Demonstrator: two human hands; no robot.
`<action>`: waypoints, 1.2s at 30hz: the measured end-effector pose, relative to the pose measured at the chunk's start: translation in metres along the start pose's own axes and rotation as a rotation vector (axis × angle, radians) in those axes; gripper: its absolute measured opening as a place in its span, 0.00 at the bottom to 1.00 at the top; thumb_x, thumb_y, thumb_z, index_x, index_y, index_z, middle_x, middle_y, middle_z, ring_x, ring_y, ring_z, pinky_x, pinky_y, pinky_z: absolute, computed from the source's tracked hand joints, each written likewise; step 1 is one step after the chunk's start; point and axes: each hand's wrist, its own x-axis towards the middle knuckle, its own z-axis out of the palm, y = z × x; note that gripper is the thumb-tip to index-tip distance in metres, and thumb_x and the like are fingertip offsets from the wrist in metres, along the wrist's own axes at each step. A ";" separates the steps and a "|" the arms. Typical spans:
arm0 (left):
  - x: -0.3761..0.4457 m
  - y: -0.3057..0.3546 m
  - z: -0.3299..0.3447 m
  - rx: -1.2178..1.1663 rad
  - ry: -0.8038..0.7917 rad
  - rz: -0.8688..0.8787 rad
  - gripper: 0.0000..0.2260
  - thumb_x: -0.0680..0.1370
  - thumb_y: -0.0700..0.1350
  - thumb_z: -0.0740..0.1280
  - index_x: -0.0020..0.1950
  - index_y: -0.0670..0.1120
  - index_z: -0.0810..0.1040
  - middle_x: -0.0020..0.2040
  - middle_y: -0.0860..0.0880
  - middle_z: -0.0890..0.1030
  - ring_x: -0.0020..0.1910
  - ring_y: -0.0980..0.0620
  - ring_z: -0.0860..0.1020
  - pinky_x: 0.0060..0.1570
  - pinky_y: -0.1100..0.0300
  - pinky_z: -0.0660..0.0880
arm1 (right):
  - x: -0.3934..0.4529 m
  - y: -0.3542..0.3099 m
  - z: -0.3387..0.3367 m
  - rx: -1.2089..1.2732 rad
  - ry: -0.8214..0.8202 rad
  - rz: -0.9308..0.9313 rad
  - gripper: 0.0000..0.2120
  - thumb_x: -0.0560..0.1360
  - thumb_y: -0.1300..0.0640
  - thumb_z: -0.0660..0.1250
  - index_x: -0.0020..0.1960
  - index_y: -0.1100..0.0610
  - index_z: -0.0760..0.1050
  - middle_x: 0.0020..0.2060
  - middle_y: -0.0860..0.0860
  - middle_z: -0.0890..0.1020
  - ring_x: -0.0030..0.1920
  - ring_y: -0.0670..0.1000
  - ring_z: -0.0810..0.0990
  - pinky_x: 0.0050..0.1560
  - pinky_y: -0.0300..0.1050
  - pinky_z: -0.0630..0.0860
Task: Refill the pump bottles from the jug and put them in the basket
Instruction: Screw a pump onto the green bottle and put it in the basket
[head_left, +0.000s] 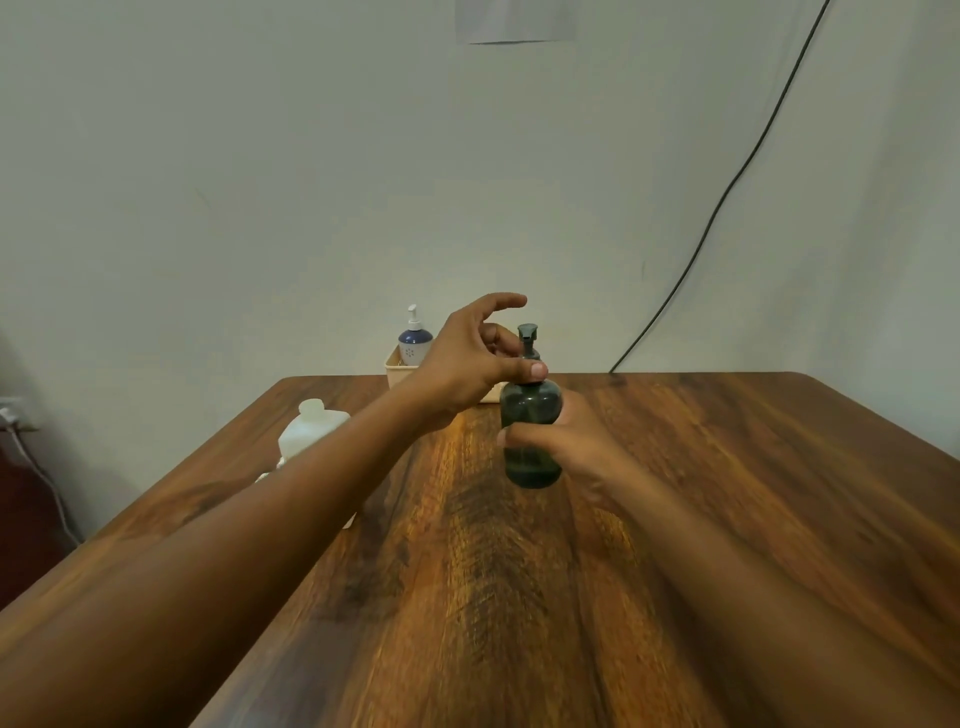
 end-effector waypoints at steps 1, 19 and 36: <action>0.000 0.000 -0.002 0.011 -0.022 -0.008 0.36 0.70 0.37 0.80 0.76 0.49 0.71 0.37 0.54 0.84 0.43 0.52 0.86 0.49 0.64 0.82 | -0.001 -0.001 -0.002 -0.004 -0.030 0.006 0.22 0.69 0.57 0.79 0.59 0.46 0.75 0.53 0.49 0.81 0.55 0.52 0.80 0.56 0.48 0.79; 0.002 0.002 -0.050 0.243 -0.025 0.007 0.39 0.75 0.54 0.76 0.81 0.53 0.60 0.69 0.50 0.77 0.65 0.53 0.78 0.65 0.54 0.76 | 0.022 -0.004 0.005 0.178 -0.159 0.063 0.28 0.66 0.47 0.79 0.64 0.48 0.75 0.57 0.49 0.84 0.59 0.52 0.81 0.59 0.48 0.78; 0.068 -0.065 -0.160 1.020 -0.037 0.002 0.40 0.78 0.68 0.58 0.85 0.52 0.49 0.85 0.48 0.49 0.84 0.44 0.49 0.80 0.37 0.50 | 0.169 -0.023 0.045 0.037 0.108 -0.090 0.19 0.70 0.44 0.78 0.56 0.43 0.75 0.52 0.39 0.79 0.51 0.44 0.77 0.43 0.39 0.73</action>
